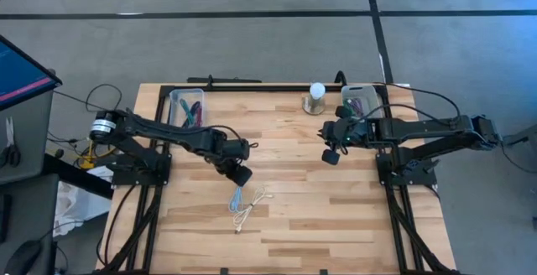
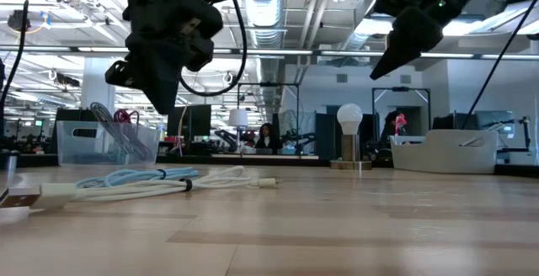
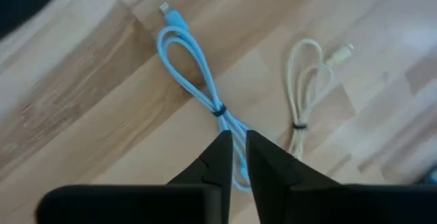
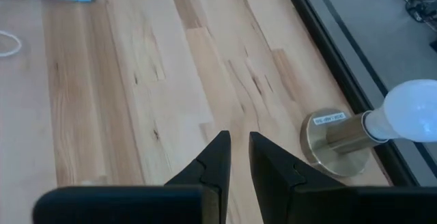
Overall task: Pick & Place USB Port
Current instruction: Put the blue charger cable into the gray bin
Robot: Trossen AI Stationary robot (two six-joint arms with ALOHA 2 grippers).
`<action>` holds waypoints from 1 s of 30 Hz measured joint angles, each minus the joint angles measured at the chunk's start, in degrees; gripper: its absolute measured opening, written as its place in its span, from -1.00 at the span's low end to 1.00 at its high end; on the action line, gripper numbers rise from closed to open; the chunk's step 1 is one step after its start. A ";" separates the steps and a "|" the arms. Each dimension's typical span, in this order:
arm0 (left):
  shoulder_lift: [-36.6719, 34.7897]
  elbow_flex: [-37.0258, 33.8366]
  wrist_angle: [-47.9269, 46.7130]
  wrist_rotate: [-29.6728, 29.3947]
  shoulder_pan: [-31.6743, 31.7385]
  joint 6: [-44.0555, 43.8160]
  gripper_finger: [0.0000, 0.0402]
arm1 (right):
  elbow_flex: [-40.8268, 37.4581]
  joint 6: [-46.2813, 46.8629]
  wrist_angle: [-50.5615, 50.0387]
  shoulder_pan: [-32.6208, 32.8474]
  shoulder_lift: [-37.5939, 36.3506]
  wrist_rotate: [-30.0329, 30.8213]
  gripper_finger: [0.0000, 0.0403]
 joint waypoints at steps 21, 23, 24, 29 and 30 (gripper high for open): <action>14.33 -0.07 8.61 -5.36 -1.49 -3.27 -0.20 | 0.00 -0.48 -3.08 0.00 0.01 0.00 -0.77; 15.31 0.04 10.45 -5.42 -1.47 -3.23 -0.18 | 0.00 -0.49 -3.06 0.00 0.01 0.00 -0.77; 15.82 0.18 10.66 -5.57 -1.47 -3.26 -0.18 | 0.00 -0.50 -3.06 0.00 0.01 0.00 -0.77; 16.09 0.02 11.19 -7.63 -1.58 -2.13 -0.23 | 0.00 -0.50 -3.03 0.00 0.02 0.00 -0.77; 15.95 -0.02 11.16 -7.84 -1.56 -1.51 -0.26 | 0.00 -0.50 -3.05 0.00 0.01 0.00 -0.77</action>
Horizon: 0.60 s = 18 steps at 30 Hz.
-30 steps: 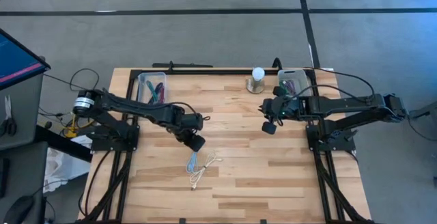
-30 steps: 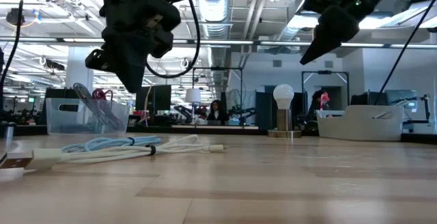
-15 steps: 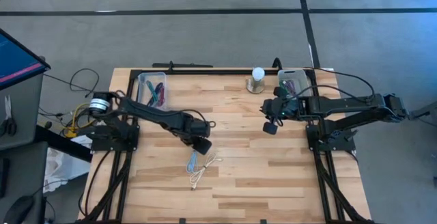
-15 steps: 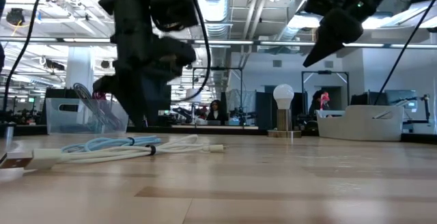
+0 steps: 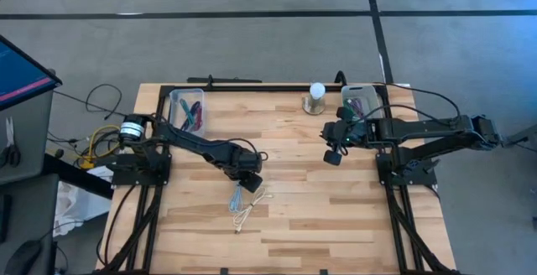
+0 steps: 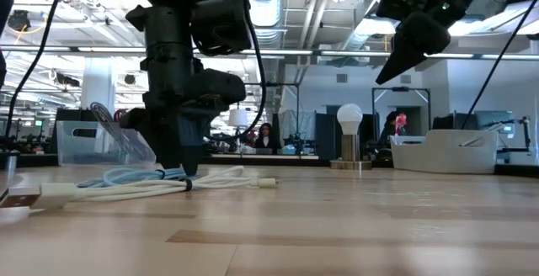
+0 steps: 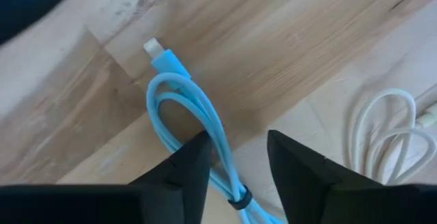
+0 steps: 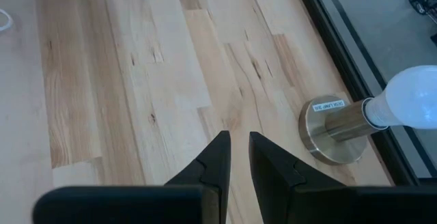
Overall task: Pick & Place USB Port
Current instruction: Put the blue charger cable into the gray bin
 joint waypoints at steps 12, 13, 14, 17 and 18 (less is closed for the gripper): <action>-0.72 -0.17 2.36 -4.02 0.18 5.97 -0.95 | 0.00 -0.13 -0.23 0.00 -0.01 0.02 -0.77; -0.72 -0.17 2.36 -4.45 0.18 6.63 -0.95 | 0.00 -0.11 -0.59 0.00 -0.01 0.04 -0.77; -0.70 -0.17 2.62 -4.58 0.14 7.37 -0.94 | 0.00 -0.11 -1.18 0.00 -0.01 0.17 -0.77; -1.10 -0.17 4.31 -5.39 0.08 12.64 -0.94 | 0.00 -0.08 -3.92 0.00 0.00 2.38 -0.77; -1.37 -0.17 5.33 -5.85 0.17 14.77 -0.96 | 0.00 -0.02 -5.30 0.00 -0.01 3.72 -0.77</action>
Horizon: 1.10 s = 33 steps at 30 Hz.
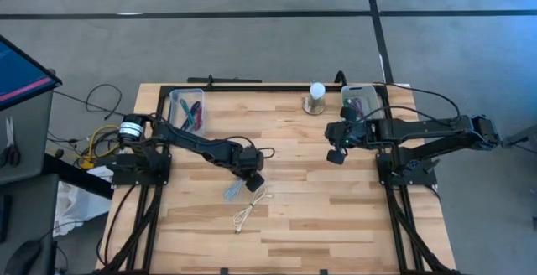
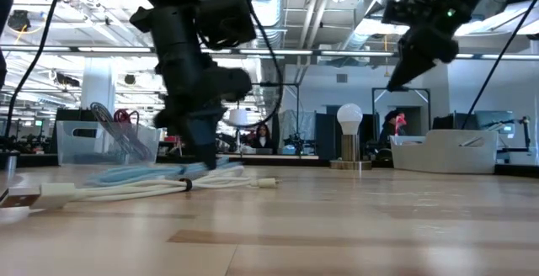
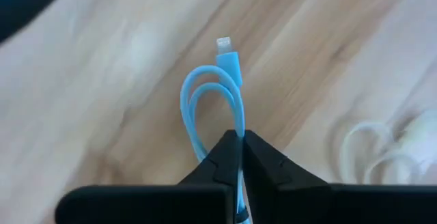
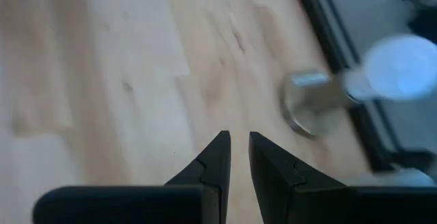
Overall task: Pick & Place USB Port
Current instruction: Put the blue charger cable into the gray bin
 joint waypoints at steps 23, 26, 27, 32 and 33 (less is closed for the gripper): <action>-22.76 0.20 33.48 -5.17 9.77 44.39 -0.97 | -0.02 1.38 -4.68 0.11 -26.59 9.54 -0.97; -21.89 0.20 35.08 -1.84 11.63 44.45 -0.97 | -0.02 -1.55 -4.56 0.17 -31.17 -1.64 -0.99; -21.83 0.07 35.20 -0.92 12.10 44.57 -0.97 | -0.21 -2.67 -3.87 0.17 -32.47 -5.84 -0.99; -21.27 0.11 41.28 5.18 13.50 46.53 -0.97 | -6.78 -4.46 4.32 0.16 -39.86 -15.66 -1.00; -20.99 0.11 42.88 6.45 13.58 46.60 -0.97 | -9.12 -4.19 7.08 0.16 -41.32 -16.02 -1.00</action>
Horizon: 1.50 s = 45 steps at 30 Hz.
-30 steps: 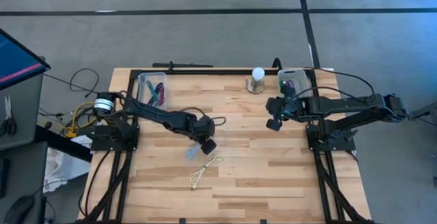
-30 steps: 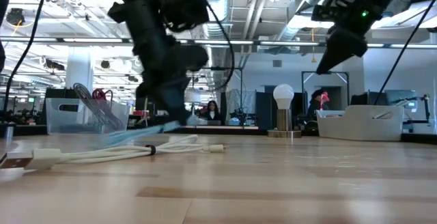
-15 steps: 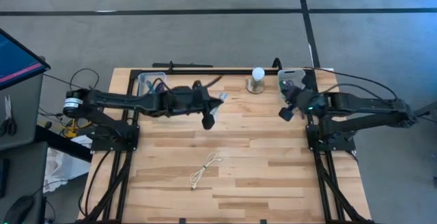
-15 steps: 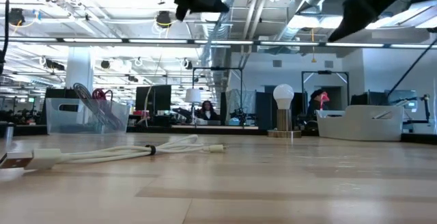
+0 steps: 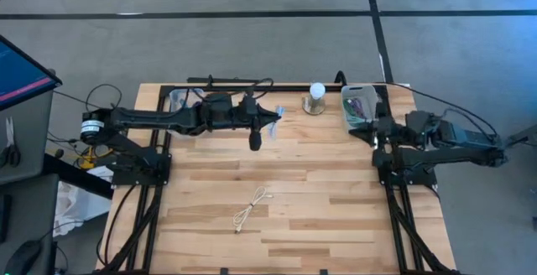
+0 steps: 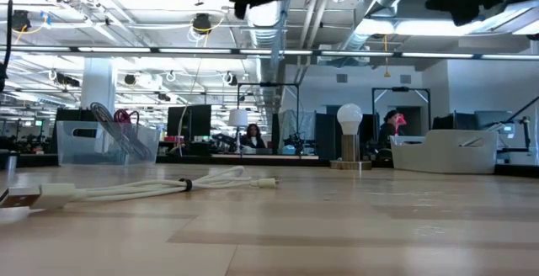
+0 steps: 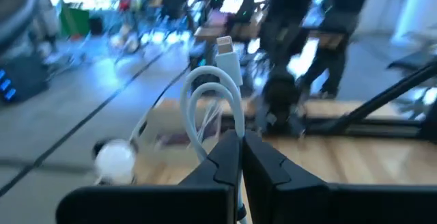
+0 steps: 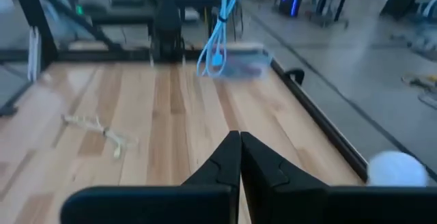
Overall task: Pick & Place USB Port
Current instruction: Put the blue charger cable into the gray bin
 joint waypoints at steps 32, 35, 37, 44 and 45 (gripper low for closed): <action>3.60 -0.02 13.27 10.14 -0.04 0.84 -0.97 | -20.41 -2.87 71.29 -0.16 27.48 -1.26 -0.27; 3.56 -0.02 13.70 10.14 -0.04 0.82 -0.97 | -19.20 -2.86 72.43 -0.20 31.85 -1.25 -0.31; 3.56 -0.02 14.13 10.14 -0.04 0.82 -0.97 | -17.72 -2.86 72.73 -0.20 34.71 -1.25 -0.34; 3.54 -0.02 14.22 10.14 -0.04 0.82 -0.97 | -11.48 -2.89 75.55 -0.20 44.12 -1.25 -0.39; 3.54 -0.02 14.19 10.14 -0.04 0.82 -0.97 | -10.61 -2.89 75.79 -0.20 45.33 -1.27 -0.39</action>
